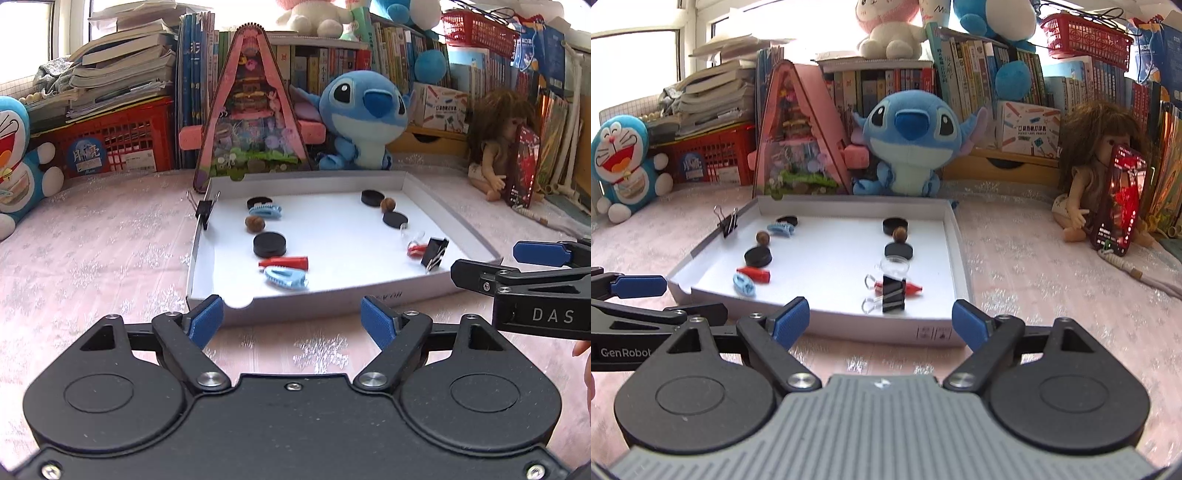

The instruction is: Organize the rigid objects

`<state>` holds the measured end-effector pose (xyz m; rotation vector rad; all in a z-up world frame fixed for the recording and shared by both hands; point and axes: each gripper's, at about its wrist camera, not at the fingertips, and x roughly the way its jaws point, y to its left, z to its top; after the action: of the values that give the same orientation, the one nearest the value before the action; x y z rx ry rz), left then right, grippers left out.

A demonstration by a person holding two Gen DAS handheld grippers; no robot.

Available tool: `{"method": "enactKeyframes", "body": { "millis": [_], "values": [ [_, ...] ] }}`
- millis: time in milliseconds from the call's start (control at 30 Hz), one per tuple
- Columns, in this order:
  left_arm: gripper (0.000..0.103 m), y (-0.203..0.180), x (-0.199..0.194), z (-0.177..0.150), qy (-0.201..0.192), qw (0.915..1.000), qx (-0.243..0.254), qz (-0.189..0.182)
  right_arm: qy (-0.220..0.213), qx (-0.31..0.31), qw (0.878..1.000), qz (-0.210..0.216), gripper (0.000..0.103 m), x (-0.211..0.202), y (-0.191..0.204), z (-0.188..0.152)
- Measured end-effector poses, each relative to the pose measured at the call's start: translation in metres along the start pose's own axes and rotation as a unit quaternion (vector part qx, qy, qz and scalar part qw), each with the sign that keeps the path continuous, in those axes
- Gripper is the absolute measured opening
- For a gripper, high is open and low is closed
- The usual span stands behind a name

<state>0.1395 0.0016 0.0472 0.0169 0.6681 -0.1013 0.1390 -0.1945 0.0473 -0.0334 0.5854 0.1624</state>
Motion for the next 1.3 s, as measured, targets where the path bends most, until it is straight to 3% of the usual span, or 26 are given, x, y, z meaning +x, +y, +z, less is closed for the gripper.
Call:
{"method": "enactKeyframes", "body": {
  "millis": [567,1300],
  "values": [
    [0.080,-0.001,0.017,-0.021,0.023,0.9994,-0.009,0.022,0.041,0.027,0.999,-0.001,0.092,0.022,0.004,-0.027],
    [0.082,0.001,0.020,-0.025,0.027,0.9991,-0.012,0.029,0.051,0.030,0.998,-0.002,0.094,0.024,0.005,-0.036]
  ]
}}
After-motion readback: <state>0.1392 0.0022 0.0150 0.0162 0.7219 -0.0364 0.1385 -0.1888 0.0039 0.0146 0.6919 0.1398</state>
